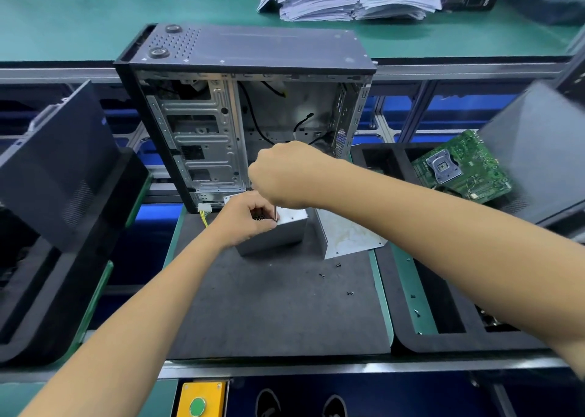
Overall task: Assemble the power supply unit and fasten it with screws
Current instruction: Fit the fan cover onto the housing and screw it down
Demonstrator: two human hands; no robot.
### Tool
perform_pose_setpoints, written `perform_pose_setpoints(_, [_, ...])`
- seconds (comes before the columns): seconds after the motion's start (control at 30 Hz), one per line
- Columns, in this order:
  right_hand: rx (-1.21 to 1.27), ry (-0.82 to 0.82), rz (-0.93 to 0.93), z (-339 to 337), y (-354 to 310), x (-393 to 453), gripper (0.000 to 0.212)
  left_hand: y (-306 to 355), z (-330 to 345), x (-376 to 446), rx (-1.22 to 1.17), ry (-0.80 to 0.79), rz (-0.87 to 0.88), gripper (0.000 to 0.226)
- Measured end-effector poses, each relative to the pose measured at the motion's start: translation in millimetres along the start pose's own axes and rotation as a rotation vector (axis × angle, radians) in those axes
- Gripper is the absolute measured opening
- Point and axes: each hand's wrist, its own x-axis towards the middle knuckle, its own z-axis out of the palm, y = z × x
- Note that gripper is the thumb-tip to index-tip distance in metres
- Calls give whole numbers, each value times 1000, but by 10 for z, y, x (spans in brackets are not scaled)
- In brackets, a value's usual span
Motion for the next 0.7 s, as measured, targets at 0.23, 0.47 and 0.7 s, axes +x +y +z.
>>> perform_pose_setpoints(0.23, [99,-74,-70,-21,62,-53,19,-38,-19,21,10,11,19,23])
perform_pose_setpoints(0.47, [12,36,-52,24,7,-28,40,-43,-21,15,2,-19,-14,11])
perform_pose_setpoints(0.7, [23,-36,21,49,45,13,22,-5,-45,-1,-6,-12,38,43])
